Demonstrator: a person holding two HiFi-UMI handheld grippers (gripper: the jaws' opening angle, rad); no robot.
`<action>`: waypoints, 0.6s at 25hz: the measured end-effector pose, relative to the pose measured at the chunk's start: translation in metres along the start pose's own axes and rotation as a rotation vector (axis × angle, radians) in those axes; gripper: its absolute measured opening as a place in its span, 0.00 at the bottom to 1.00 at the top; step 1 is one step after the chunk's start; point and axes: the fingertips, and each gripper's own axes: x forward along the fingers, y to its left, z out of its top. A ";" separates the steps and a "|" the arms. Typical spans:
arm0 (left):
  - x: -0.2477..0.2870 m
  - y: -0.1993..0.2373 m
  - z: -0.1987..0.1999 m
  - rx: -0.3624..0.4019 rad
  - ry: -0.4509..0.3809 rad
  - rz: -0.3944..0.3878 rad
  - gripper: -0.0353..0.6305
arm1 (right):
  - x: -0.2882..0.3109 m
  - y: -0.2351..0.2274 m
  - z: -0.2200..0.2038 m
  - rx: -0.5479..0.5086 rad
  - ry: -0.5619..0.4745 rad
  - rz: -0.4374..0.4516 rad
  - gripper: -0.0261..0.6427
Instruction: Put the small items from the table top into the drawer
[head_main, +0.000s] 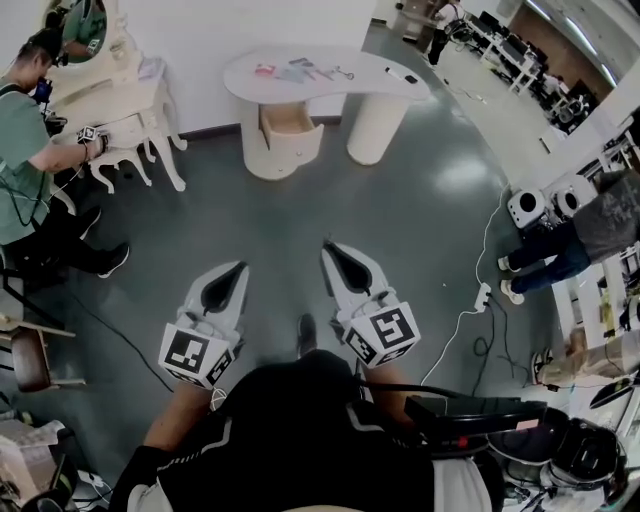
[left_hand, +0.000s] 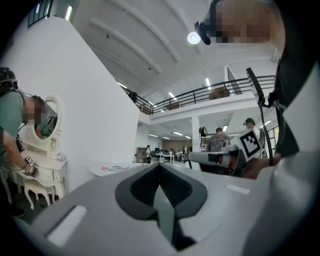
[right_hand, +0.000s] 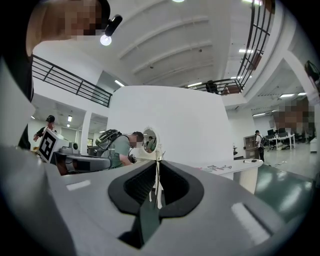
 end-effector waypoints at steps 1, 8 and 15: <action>0.004 0.001 0.001 0.006 0.003 0.005 0.05 | 0.003 -0.005 0.000 0.002 -0.005 0.000 0.08; 0.033 0.035 0.012 0.034 0.015 0.072 0.05 | 0.050 -0.035 0.005 0.033 -0.025 0.044 0.08; 0.092 0.052 0.016 0.048 0.023 0.093 0.05 | 0.087 -0.087 0.018 0.028 -0.040 0.075 0.08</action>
